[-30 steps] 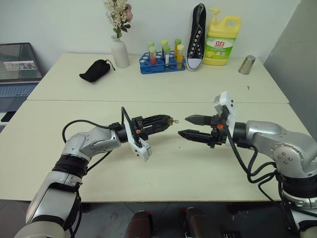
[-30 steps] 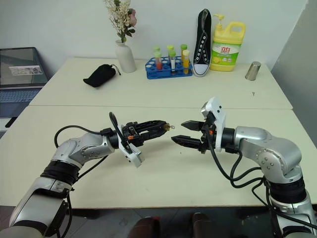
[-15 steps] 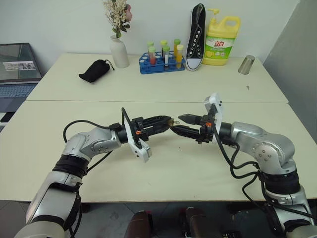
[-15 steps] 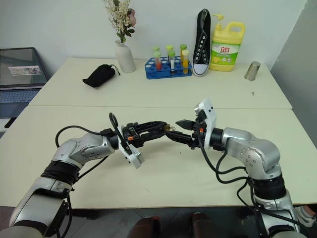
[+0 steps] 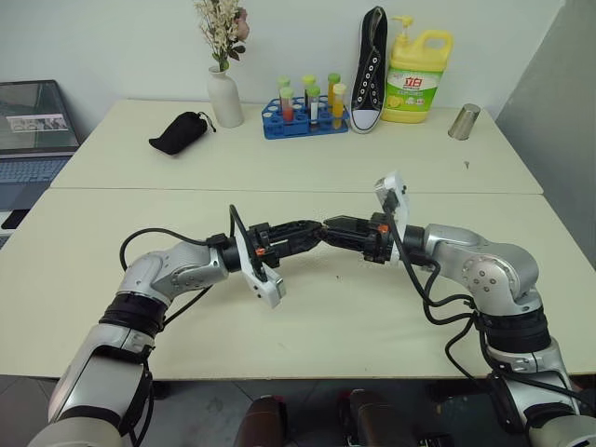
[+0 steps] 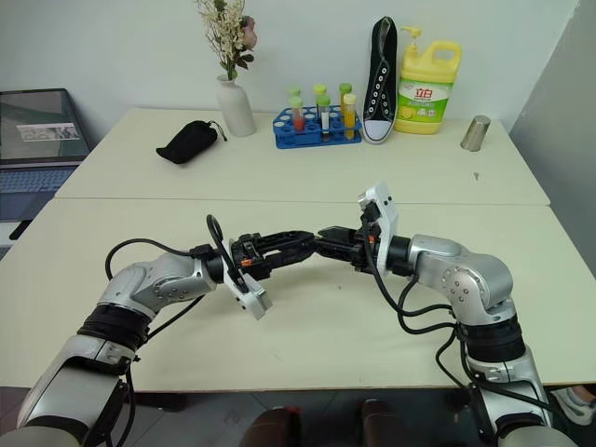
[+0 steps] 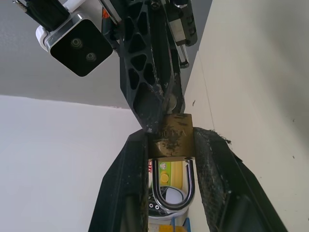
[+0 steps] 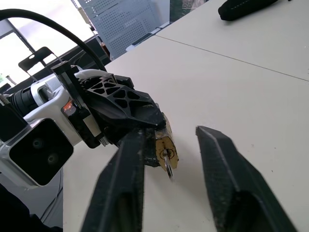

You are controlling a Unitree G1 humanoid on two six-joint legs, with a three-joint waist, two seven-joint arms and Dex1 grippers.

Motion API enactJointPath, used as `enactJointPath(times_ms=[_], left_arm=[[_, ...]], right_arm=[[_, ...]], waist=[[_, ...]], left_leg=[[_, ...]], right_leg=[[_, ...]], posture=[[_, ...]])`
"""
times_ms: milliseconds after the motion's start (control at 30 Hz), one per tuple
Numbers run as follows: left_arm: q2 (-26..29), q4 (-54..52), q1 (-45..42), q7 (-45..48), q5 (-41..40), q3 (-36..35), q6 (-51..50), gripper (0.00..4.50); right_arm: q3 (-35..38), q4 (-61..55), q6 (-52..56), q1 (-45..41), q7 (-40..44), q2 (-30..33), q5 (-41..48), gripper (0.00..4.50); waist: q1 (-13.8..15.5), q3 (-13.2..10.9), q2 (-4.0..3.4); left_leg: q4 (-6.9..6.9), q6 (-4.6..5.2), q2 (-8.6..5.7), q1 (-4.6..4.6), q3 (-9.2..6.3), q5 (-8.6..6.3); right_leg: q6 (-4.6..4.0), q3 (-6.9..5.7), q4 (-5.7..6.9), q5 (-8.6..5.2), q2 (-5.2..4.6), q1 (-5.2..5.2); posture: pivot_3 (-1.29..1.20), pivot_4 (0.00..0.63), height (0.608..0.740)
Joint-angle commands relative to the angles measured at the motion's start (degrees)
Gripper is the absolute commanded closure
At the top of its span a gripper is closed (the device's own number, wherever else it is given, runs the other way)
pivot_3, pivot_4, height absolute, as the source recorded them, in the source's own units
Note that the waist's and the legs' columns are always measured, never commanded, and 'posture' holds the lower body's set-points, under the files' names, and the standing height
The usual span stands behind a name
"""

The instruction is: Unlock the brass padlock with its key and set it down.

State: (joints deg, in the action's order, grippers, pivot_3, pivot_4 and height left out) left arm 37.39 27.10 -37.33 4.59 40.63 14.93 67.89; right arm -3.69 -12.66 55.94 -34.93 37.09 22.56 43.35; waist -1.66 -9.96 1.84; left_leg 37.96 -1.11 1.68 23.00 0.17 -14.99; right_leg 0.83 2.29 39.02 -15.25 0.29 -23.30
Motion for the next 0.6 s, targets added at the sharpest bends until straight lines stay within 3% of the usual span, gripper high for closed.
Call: enactJointPath(times_ms=[33,67,533,600], left_arm=[[0.07,-2.09,-0.29,-0.17,-2.09,-0.24,-0.04,3.54],[0.07,-2.15,-0.26,-0.15,-2.11,-0.26,-0.06,3.54],[-0.05,-2.05,-0.48,-0.14,-2.09,-0.32,-0.41,3.54],[0.03,-2.07,-0.49,-0.13,-2.21,-0.26,-0.42,3.54]], right_arm=[[-0.14,-1.18,0.11,-1.38,1.15,-0.06,0.53,4.09],[-0.1,-1.26,0.2,-1.36,1.23,-0.09,0.57,4.41],[-0.45,-1.16,0.04,-1.15,1.42,0.15,-0.96,4.43],[-0.9,-0.91,-1.09,-1.14,1.29,0.56,-2.68,3.67]], waist=[[0.0,0.0,0.0],[0.0,0.0,0.0],[0.0,0.0,0.0],[0.0,0.0,0.0]], left_leg=[[0.0,0.0,0.0,0.0,0.0,0.0],[0.0,0.0,0.0,0.0,0.0,0.0],[0.0,0.0,0.0,0.0,-0.01,0.0],[0.0,0.0,0.0,0.0,0.0,0.0]], right_leg=[[0.0,0.0,0.0,0.0,0.0,0.0],[0.0,0.0,0.0,0.0,0.0,0.0],[0.0,0.0,0.0,0.0,0.0,0.0],[0.0,0.0,0.0,0.0,0.0,0.0]], posture=[[0.0,0.15,0.74],[0.0,0.15,0.74],[0.0,0.15,0.74],[0.0,0.15,0.74]])
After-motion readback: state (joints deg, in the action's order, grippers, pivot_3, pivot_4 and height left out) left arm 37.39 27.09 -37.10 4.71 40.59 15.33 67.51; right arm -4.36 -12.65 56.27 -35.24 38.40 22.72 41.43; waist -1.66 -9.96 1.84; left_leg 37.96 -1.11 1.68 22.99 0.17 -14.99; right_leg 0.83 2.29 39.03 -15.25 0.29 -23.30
